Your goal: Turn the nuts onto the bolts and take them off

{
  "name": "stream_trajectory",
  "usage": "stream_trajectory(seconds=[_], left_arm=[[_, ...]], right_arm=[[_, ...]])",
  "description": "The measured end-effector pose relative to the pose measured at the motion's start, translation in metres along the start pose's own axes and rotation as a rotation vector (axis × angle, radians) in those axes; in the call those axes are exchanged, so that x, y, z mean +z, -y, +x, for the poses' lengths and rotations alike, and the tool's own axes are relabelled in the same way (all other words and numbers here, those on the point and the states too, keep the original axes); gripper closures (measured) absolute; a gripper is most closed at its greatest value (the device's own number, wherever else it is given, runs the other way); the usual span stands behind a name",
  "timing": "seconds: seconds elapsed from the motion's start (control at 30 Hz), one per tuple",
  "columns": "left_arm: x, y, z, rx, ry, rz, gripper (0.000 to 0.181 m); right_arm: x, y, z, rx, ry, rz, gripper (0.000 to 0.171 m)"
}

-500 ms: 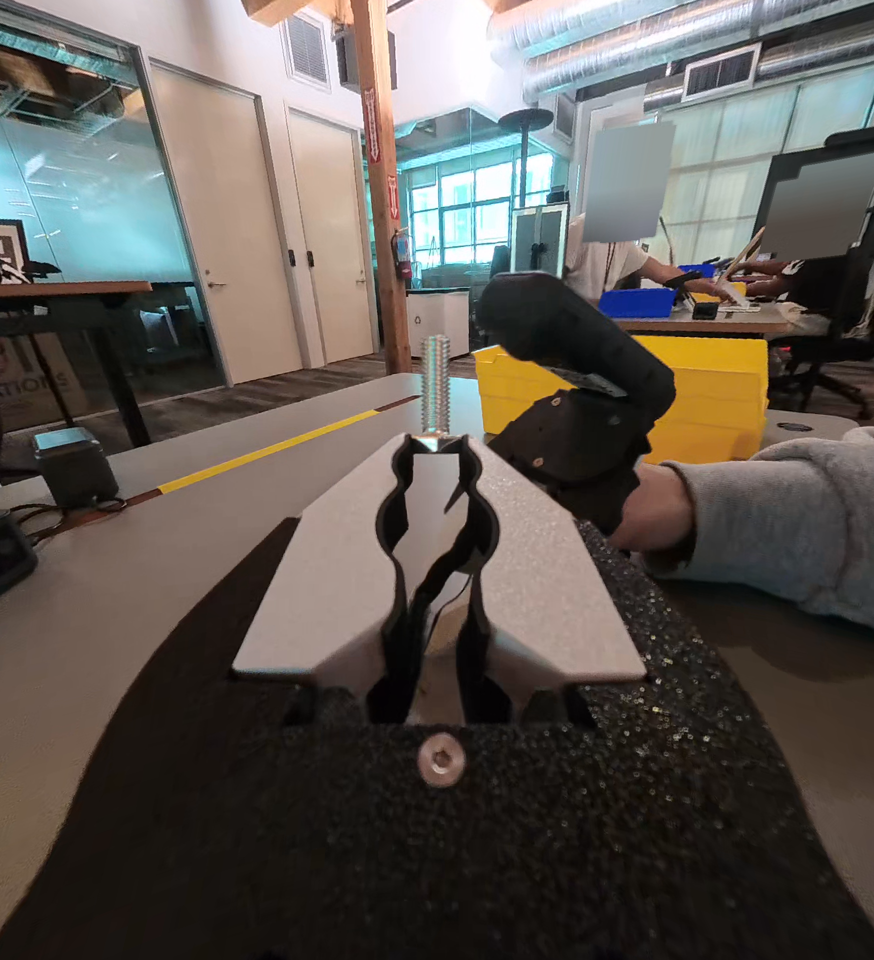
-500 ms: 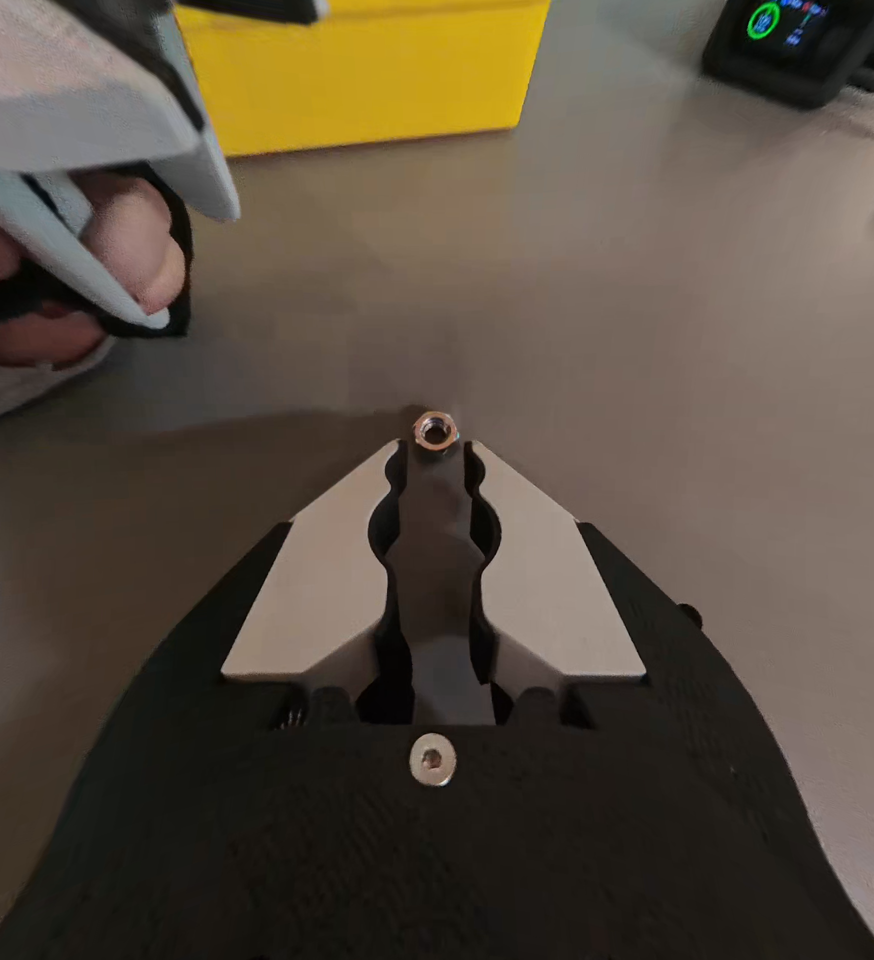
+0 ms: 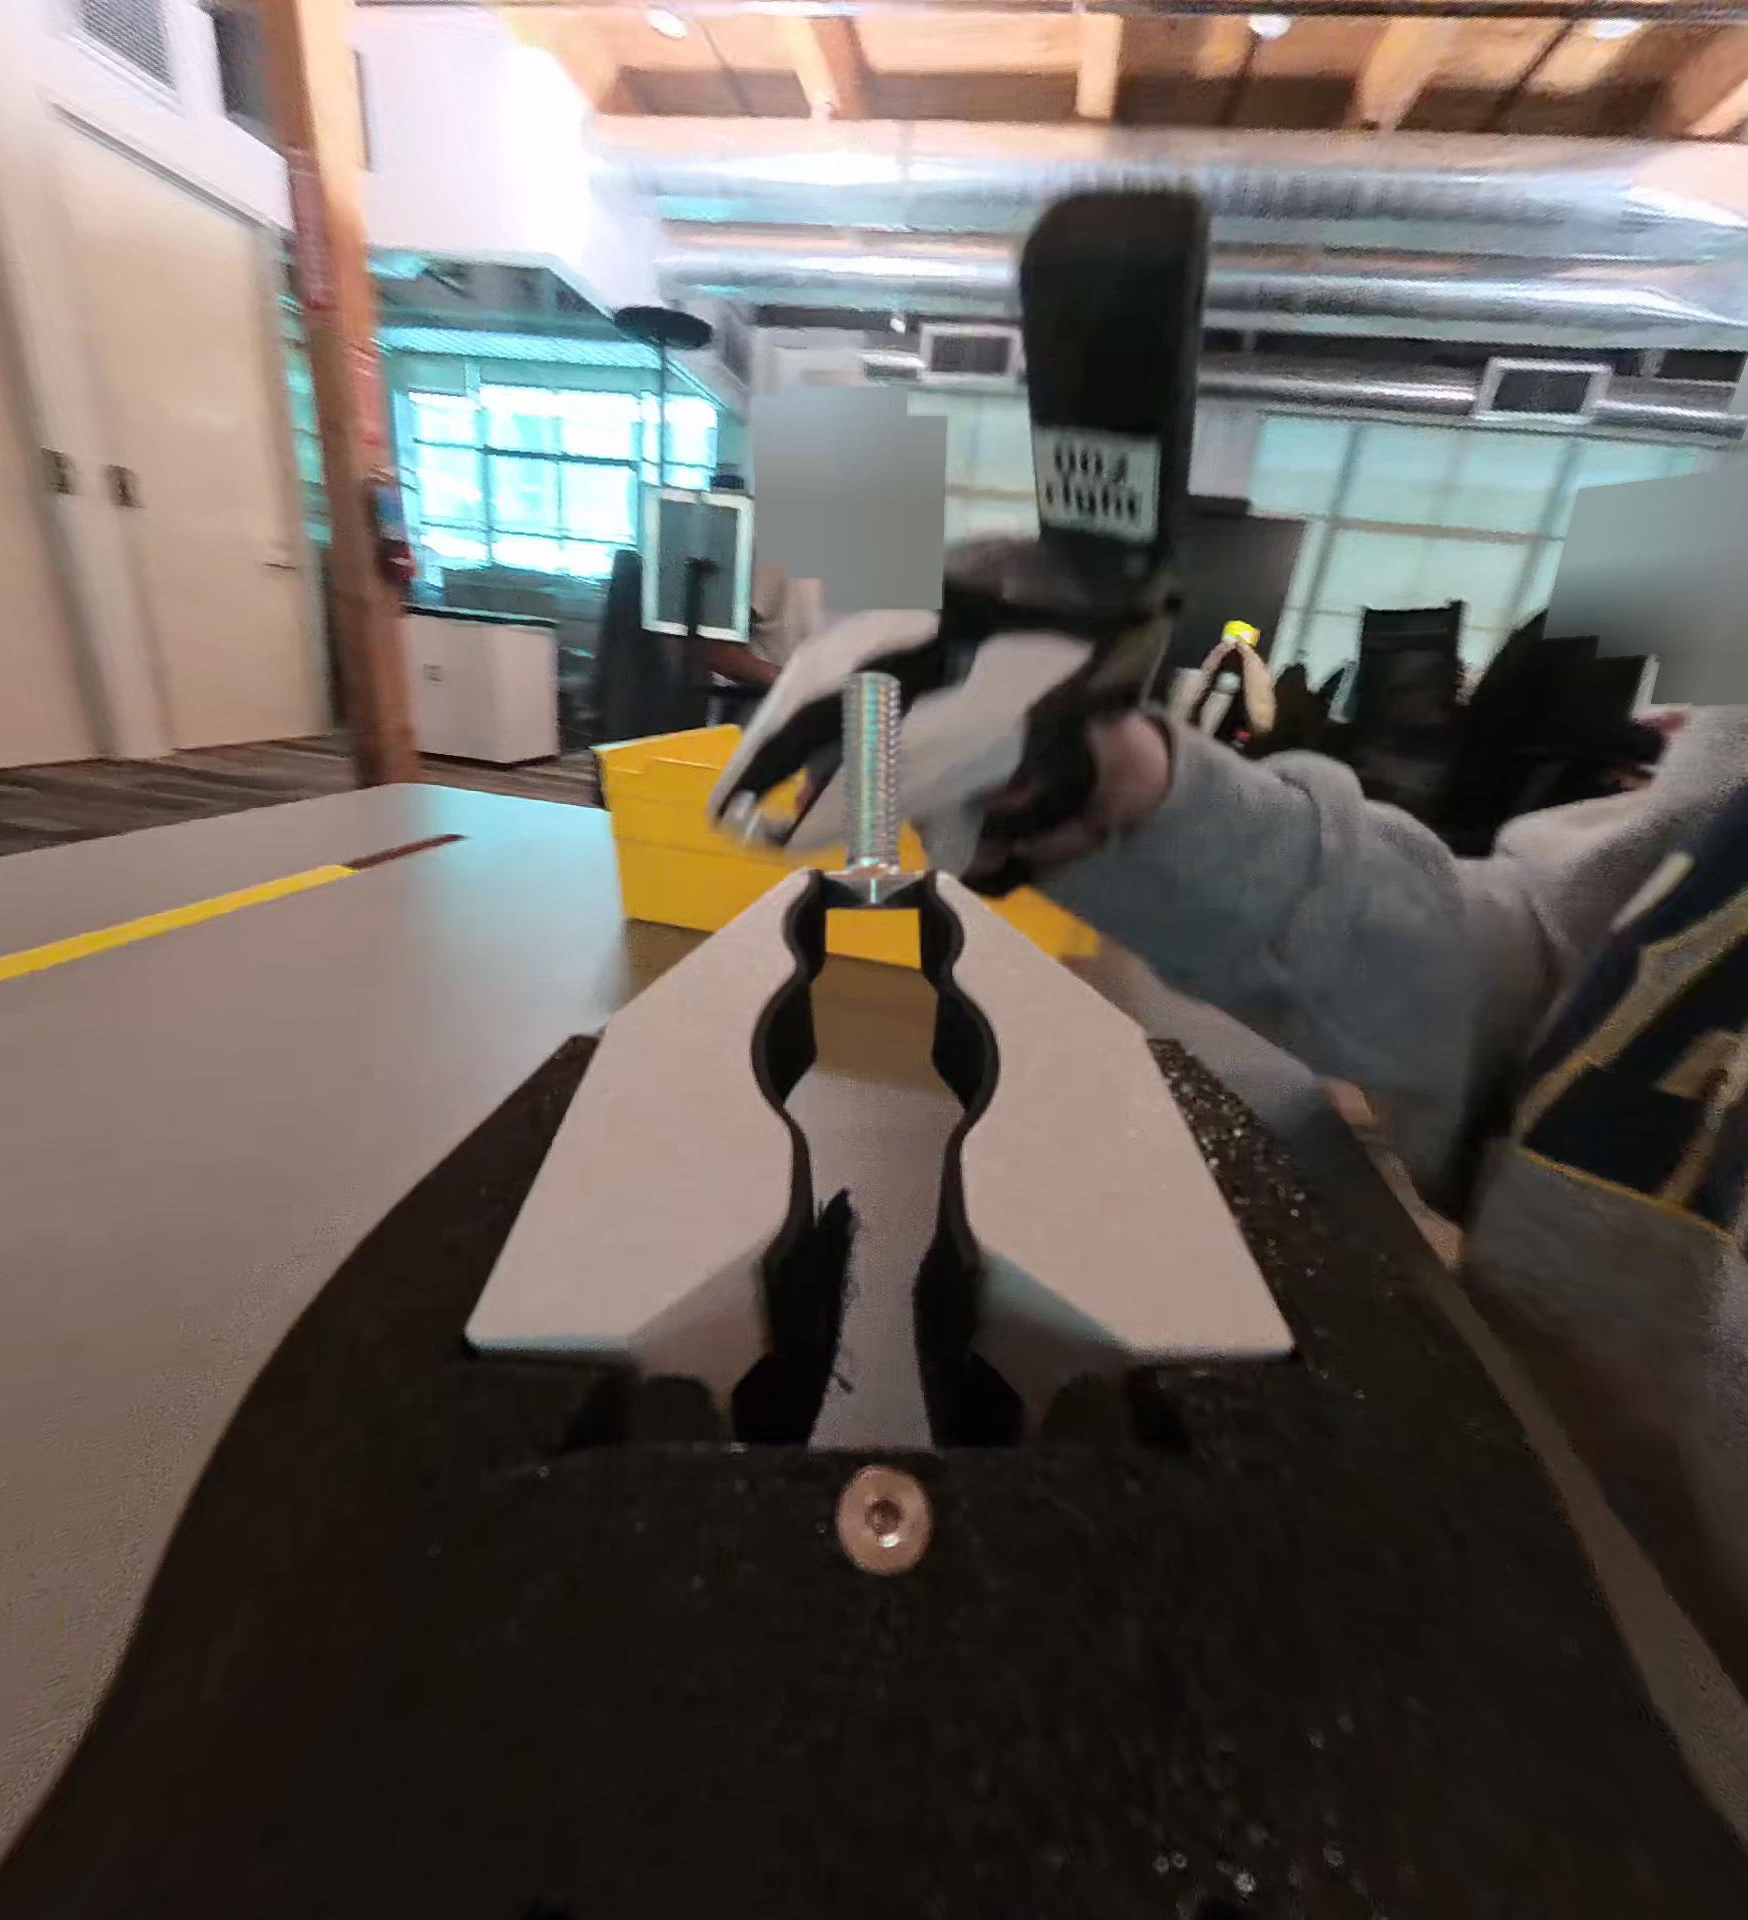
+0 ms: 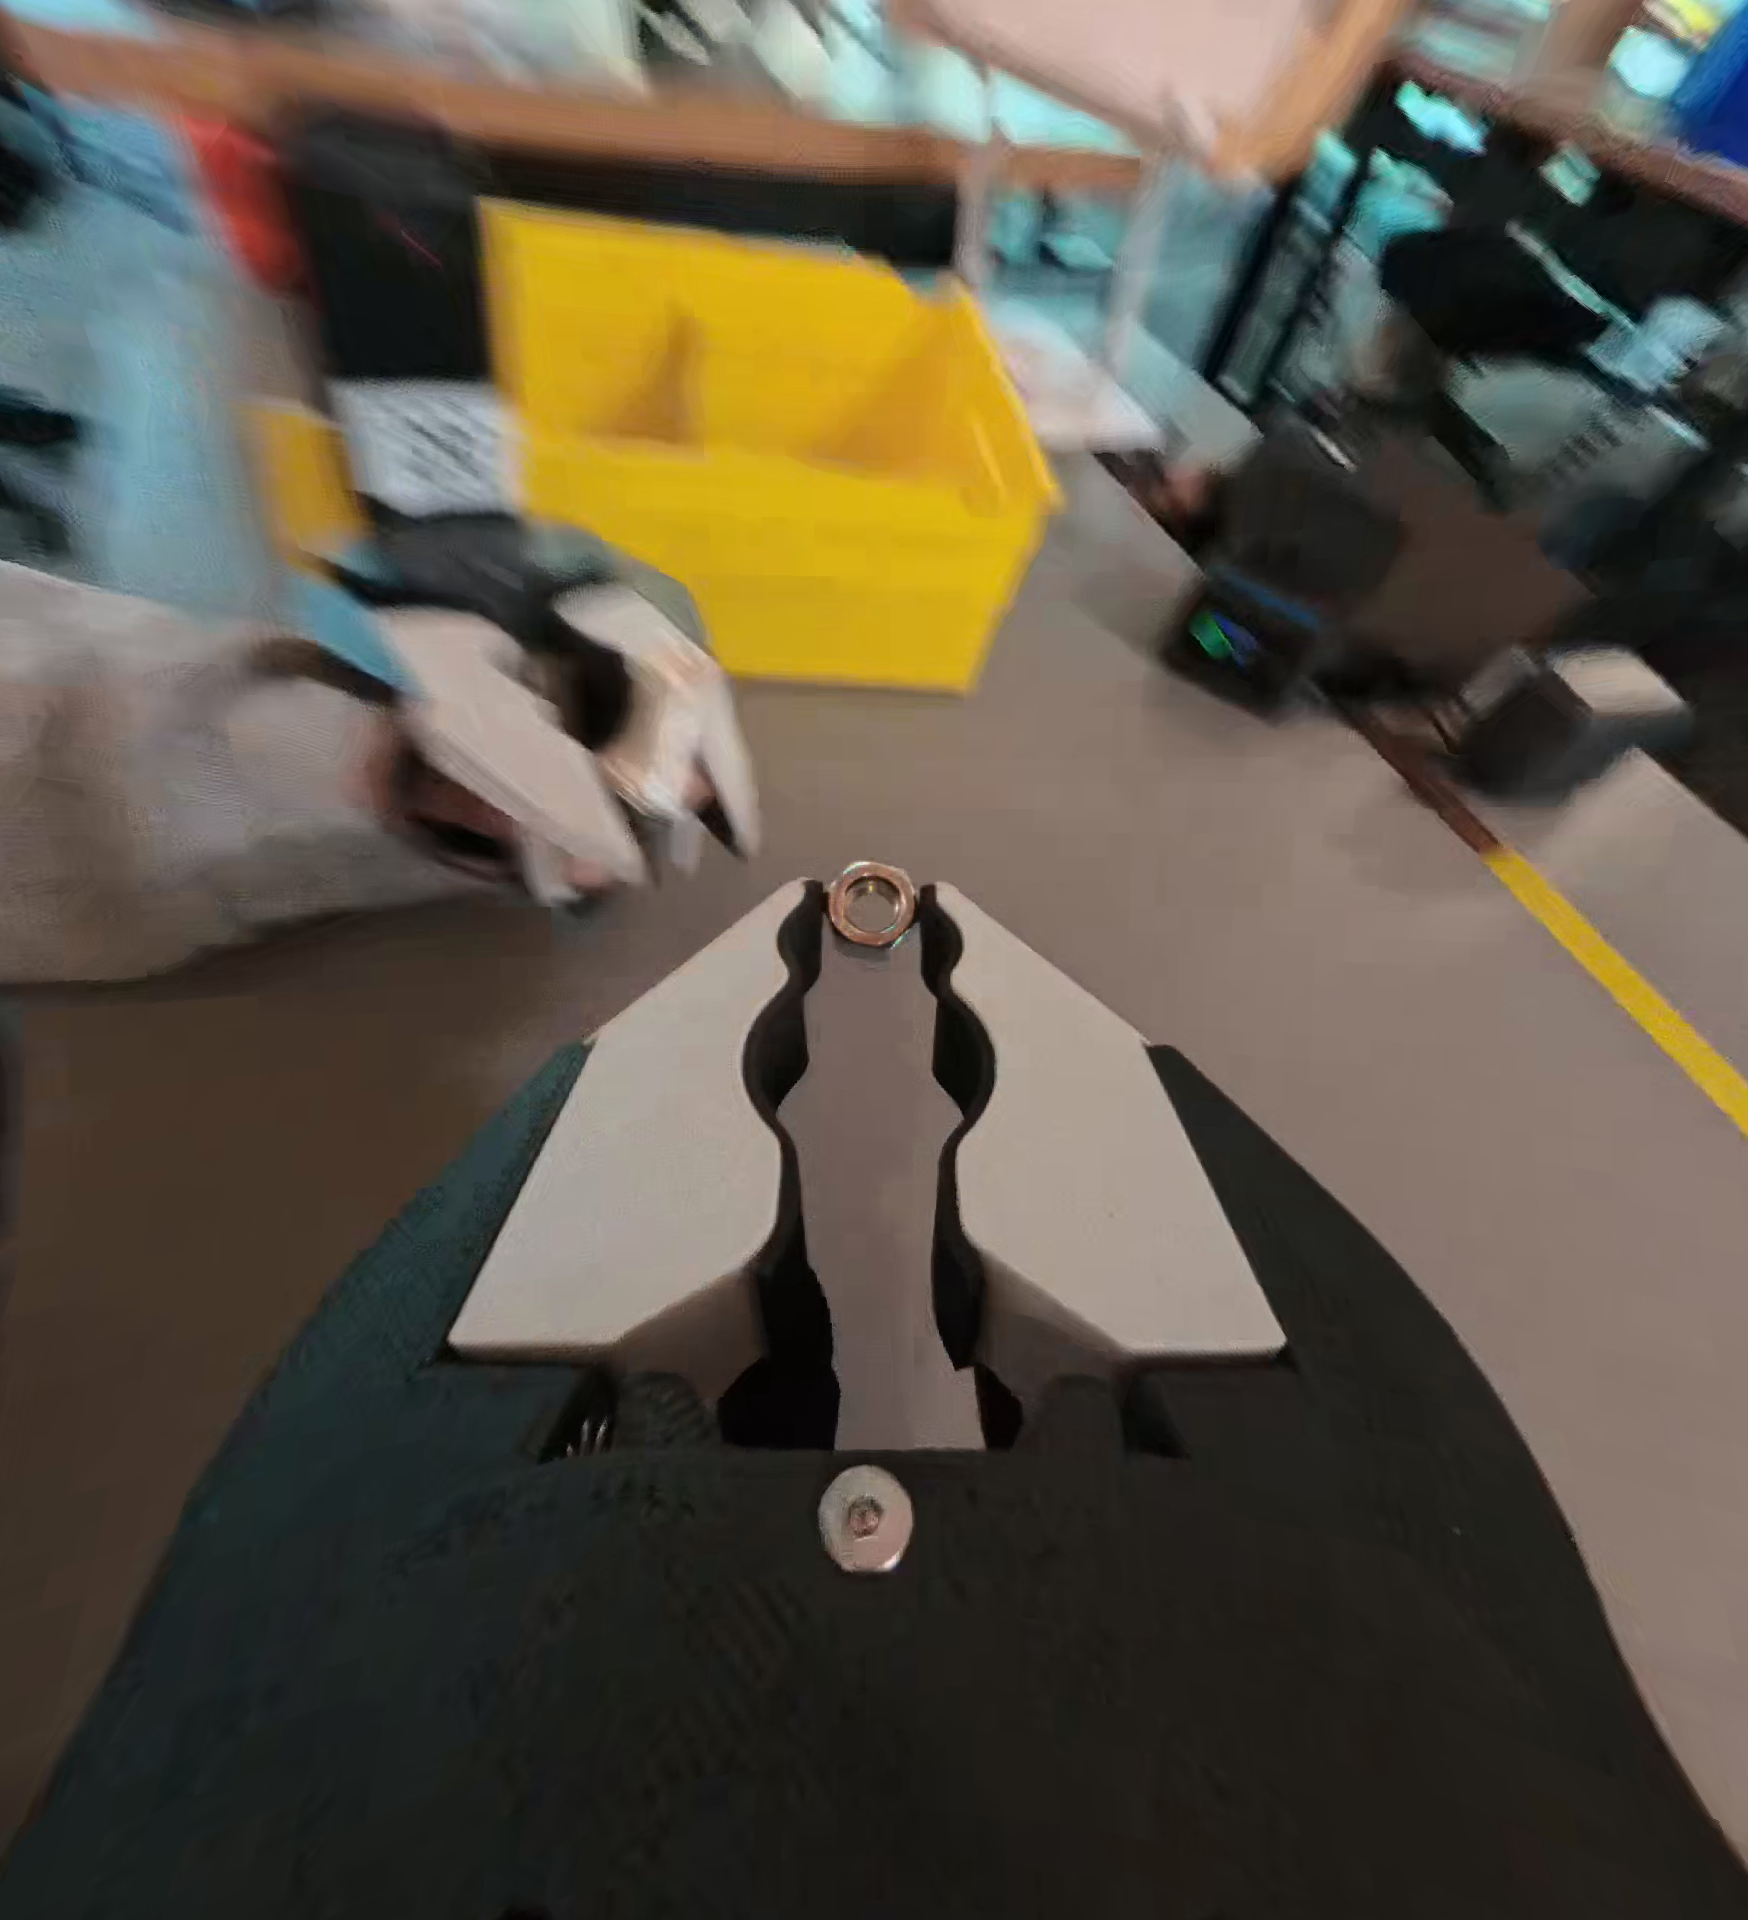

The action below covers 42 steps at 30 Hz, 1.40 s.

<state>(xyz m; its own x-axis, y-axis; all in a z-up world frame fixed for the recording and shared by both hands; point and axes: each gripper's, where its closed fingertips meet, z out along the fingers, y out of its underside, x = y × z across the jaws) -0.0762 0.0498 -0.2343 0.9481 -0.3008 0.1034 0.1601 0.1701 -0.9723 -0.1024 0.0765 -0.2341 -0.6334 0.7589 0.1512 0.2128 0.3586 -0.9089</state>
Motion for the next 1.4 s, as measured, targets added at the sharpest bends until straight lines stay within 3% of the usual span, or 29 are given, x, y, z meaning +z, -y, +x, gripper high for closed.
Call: stream_trajectory(seconds=[0.03,0.13,0.23,0.37,0.7,0.97,1.23,1.4], left_arm=[[0.004,-0.004,0.006,-0.005,-0.037,-0.018,0.166],[0.014,-0.013,0.028,-0.044,-0.166,-0.055,0.166],[0.018,-0.015,0.046,-0.074,-0.265,-0.063,0.166],[0.016,-0.009,0.060,-0.121,-0.362,-0.020,0.166],[0.008,0.006,0.078,-0.247,-0.531,0.066,0.166],[0.015,-0.001,0.045,-0.162,-0.251,0.062,0.167],[0.022,-0.023,0.011,0.040,0.103,-0.104,0.166],[0.024,-0.025,0.010,0.055,0.112,-0.114,0.166]], right_arm=[[-0.012,0.017,-0.015,-0.015,0.094,0.058,0.154],[-0.038,0.044,-0.050,-0.089,0.293,0.109,0.154],[-0.042,0.043,-0.064,-0.128,0.391,0.021,0.154],[-0.039,0.037,-0.075,-0.158,0.474,-0.088,0.154],[-0.042,0.049,-0.088,-0.122,0.636,-0.075,0.154],[-0.020,0.045,-0.061,0.048,0.322,-0.086,0.154],[-0.012,0.025,-0.034,0.154,-0.092,-0.129,0.154],[-0.014,0.022,-0.032,0.174,-0.130,-0.127,0.153]])
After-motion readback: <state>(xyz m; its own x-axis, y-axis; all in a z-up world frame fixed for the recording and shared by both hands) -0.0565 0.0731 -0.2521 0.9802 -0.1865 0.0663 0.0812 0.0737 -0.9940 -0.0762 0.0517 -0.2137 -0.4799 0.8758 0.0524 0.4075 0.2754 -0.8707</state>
